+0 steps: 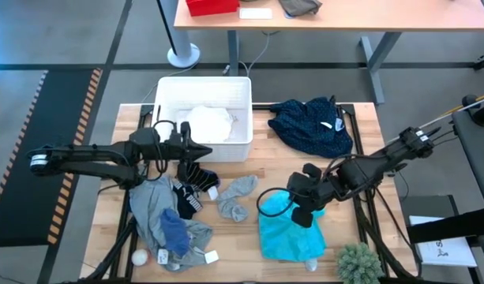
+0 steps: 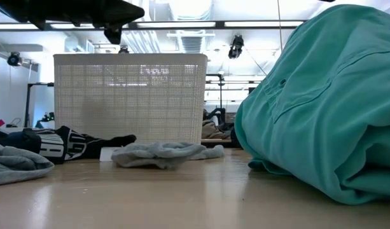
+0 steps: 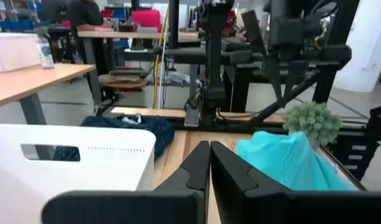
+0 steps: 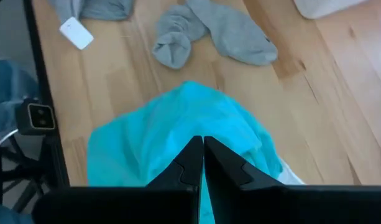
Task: Sort clothes
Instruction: Move the light blue shorts to the top right of the table
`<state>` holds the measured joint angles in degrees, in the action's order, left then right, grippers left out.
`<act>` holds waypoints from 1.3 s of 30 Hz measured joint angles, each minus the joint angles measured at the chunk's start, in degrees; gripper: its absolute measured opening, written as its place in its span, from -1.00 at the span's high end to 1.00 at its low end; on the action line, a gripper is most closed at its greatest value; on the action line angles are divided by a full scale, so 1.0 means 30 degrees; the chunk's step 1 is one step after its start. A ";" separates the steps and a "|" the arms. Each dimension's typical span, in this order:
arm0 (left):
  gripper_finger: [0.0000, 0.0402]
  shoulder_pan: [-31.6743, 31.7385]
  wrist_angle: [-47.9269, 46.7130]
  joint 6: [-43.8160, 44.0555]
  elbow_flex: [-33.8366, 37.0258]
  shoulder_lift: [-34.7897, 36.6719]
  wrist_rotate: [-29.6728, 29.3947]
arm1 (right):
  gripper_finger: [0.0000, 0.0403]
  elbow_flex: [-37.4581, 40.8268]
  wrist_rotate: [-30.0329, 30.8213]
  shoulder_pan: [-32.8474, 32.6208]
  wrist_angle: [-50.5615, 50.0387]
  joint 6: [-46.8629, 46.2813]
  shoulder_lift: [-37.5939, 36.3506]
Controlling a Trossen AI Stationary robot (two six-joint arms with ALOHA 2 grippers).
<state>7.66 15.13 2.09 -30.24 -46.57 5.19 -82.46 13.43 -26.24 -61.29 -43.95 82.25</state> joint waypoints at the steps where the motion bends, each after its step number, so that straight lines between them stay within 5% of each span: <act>1: 1.00 -0.0001 0.0068 0.0014 -0.0012 -0.0017 0.0000 | 1.00 0.0007 0.0007 -0.0001 -0.0069 -0.0005 0.0033; 9: 1.00 -0.0122 0.0083 0.0559 -0.0015 -0.0029 0.0073 | 0.86 0.0007 -0.0658 -0.0051 0.0166 0.1304 0.0986; 20: 1.00 -0.0168 0.0105 0.0160 -0.0015 -0.0080 0.0087 | -0.12 -0.0270 -0.1470 0.0013 0.0053 0.0082 0.1750; 26: 1.00 -0.0168 0.0065 0.0138 -0.0015 -0.0087 0.0087 | -0.48 -0.0270 -0.1800 -0.0007 0.0100 -0.0887 0.2093; 39: 1.00 -0.0168 0.0057 0.0135 -0.0015 -0.0087 0.0102 | -0.68 -0.0277 -0.3653 -0.0002 0.0239 -0.0625 0.6013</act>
<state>7.16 15.30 2.49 -30.28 -46.83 5.50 -83.29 2.47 -26.24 -60.58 -45.82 100.29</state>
